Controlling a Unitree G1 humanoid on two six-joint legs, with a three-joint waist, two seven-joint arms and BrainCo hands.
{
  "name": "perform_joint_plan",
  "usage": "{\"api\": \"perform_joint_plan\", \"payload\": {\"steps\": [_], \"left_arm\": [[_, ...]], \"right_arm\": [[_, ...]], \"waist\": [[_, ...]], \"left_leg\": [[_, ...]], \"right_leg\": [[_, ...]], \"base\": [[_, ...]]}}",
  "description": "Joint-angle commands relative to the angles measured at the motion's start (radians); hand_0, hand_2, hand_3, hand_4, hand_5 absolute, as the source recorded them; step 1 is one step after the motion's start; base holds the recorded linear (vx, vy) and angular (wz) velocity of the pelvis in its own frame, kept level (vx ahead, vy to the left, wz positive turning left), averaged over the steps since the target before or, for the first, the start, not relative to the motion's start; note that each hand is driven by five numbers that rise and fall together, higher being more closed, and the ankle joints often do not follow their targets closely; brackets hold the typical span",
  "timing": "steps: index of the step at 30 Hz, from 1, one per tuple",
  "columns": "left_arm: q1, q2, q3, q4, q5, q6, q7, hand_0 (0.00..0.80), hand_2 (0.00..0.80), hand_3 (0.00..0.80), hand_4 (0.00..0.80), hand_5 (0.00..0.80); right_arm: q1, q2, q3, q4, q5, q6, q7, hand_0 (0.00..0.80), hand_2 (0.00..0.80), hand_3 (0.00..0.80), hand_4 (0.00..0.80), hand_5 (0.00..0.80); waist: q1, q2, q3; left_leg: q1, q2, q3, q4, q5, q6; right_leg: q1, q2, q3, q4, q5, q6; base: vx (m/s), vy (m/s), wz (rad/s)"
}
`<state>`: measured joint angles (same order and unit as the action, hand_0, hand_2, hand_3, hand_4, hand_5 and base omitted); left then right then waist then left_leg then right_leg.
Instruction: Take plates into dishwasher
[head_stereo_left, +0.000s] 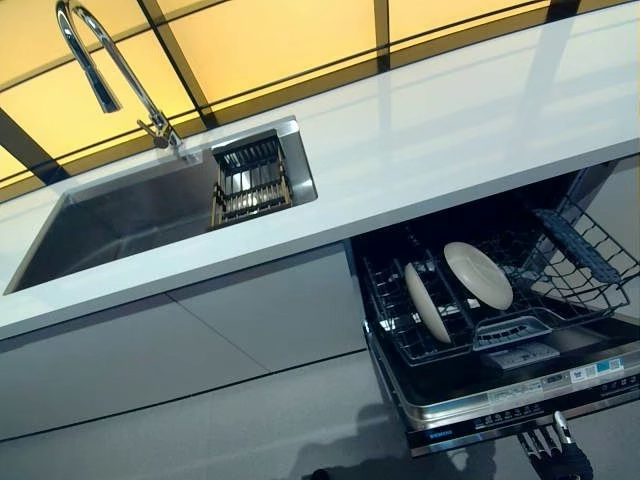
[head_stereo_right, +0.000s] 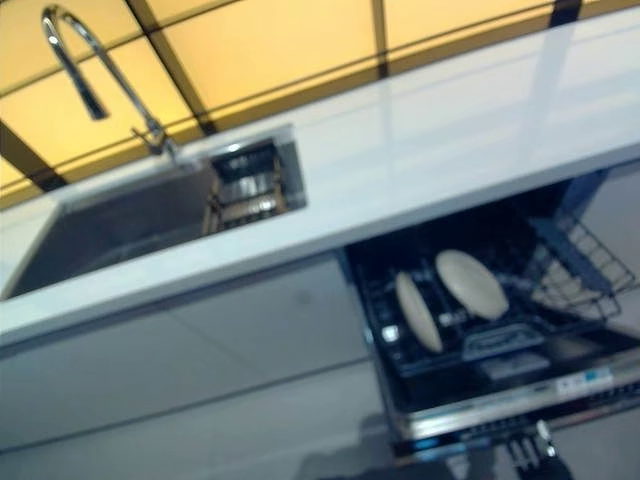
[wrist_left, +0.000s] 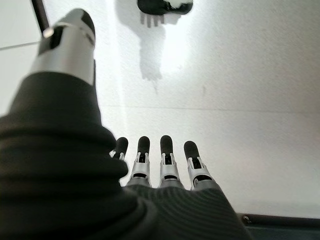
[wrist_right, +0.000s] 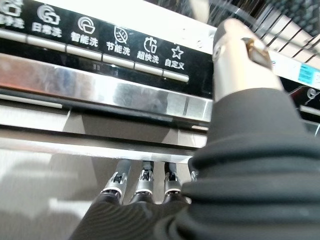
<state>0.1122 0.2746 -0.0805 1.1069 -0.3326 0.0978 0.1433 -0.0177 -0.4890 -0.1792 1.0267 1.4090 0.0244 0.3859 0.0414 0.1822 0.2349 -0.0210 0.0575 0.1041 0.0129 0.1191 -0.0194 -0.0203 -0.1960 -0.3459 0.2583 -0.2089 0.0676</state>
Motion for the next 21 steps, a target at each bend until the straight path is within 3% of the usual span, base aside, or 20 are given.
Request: {"api": "perform_joint_plan", "payload": {"steps": [1,10,21], "left_arm": [[-0.046,0.016,-0.032,0.006,0.028,-0.019,-0.014,0.0,0.0,0.0,0.0,0.0],[-0.039,0.026,-0.047,0.008,0.06,-0.005,-0.022,0.0,0.0,0.0,0.0,0.0],[-0.014,0.057,-0.017,0.038,0.103,-0.017,-0.04,0.0,0.0,0.0,0.0,0.0]], "right_arm": [[-0.389,0.042,0.087,-0.35,0.048,-0.003,0.282,0.0,0.0,0.0,0.0,0.0],[-0.511,0.004,0.133,-0.398,0.061,-0.04,0.234,0.0,0.0,0.0,0.0,0.0],[-0.549,-0.042,0.133,-0.395,-0.032,-0.067,0.111,0.0,0.0,0.0,0.0,0.0]], "waist": [[0.085,0.005,-0.026],[0.127,-0.003,-0.023],[0.171,-0.048,-0.037]], "left_leg": [[-0.035,-0.071,-0.029,0.096,-0.122,-0.047],[-0.045,-0.067,-0.046,0.205,-0.184,-0.049],[-0.002,-0.062,-0.084,0.225,-0.196,-0.056]], "right_leg": [[-0.01,-0.007,-0.072,-0.028,0.086,-0.027],[0.005,-0.038,-0.078,0.067,0.026,-0.043],[0.104,-0.027,-0.113,0.054,0.024,-0.043]], "base": [[0.015,0.064,-0.17],[0.043,0.014,-0.08],[0.075,-0.02,0.28]]}}
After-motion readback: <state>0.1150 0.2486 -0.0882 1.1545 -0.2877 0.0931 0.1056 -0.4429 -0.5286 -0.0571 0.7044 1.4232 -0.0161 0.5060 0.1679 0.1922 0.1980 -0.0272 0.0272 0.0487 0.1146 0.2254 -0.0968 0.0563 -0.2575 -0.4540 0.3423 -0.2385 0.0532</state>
